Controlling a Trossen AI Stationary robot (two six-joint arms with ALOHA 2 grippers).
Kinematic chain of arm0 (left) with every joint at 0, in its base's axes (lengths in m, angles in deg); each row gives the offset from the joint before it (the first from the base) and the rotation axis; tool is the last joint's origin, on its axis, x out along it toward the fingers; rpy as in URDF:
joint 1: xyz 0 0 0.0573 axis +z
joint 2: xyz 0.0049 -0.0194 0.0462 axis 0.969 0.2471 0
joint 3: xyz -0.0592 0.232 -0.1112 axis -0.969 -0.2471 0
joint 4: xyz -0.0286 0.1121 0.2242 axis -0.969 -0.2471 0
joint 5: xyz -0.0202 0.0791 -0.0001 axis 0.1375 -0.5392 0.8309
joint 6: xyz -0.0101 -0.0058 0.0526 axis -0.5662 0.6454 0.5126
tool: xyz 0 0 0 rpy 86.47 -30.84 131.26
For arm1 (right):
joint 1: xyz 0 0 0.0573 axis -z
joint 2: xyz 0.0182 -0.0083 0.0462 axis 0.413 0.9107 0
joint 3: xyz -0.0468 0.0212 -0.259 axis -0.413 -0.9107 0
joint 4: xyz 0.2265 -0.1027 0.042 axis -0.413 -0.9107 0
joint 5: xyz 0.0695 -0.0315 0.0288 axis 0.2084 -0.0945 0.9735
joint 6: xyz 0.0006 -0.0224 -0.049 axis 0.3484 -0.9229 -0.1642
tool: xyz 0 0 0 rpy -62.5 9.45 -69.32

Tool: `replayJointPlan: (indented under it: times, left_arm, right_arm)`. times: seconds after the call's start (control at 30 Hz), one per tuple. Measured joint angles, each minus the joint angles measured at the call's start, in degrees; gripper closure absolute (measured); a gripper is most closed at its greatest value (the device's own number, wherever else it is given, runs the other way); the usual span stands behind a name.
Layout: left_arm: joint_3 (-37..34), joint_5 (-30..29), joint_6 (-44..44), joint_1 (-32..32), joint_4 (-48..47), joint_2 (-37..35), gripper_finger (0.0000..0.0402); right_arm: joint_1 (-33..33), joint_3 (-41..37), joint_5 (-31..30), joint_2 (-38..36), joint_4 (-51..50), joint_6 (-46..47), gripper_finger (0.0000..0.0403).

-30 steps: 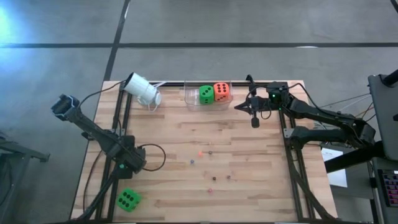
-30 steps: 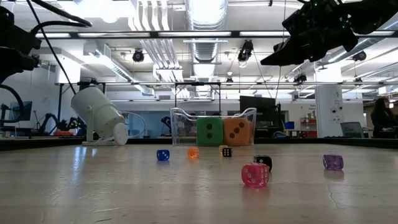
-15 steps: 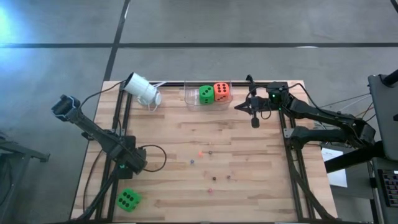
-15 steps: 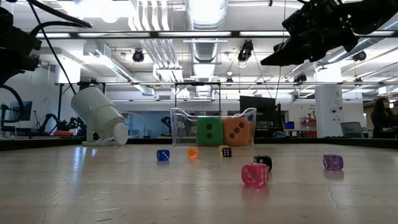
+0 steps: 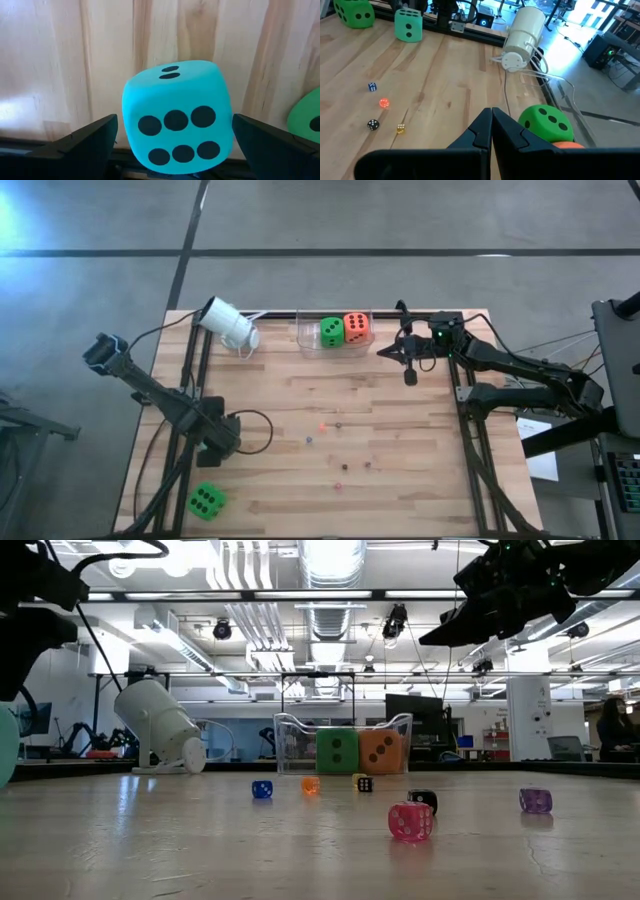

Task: Pick & Place Dice
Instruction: Put the big blue dice into the transparent bin

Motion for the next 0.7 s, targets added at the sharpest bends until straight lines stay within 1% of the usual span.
replayJointPlan:
  times: [0.07,0.13,0.2,0.33,0.7]
  left_arm:
    - [-0.1,0.1,-3.4,0.0,-0.3,0.0,0.0007]
    - [-0.1,0.2,-9.6,0.0,-0.2,0.0,0.0007]
    - [-0.1,1.0,-13.4,0.0,0.0,0.0,0.0005]
    - [-0.1,3.3,-13.9,0.0,0.1,0.0,0.0005]
    - [-0.3,3.0,-16.6,0.0,-0.2,0.0,0.0005]
  right_arm:
    - [0.0,-0.3,0.0,0.0,0.0,0.2,0.0394]
    - [0.0,-0.7,0.0,0.0,0.0,0.2,0.0394]
    - [0.0,-1.3,0.0,0.0,0.1,0.2,0.0394]
    - [0.0,-2.2,0.0,0.0,0.3,0.0,0.0394]
    - [0.0,-2.3,0.0,0.0,0.6,-0.7,0.0394]
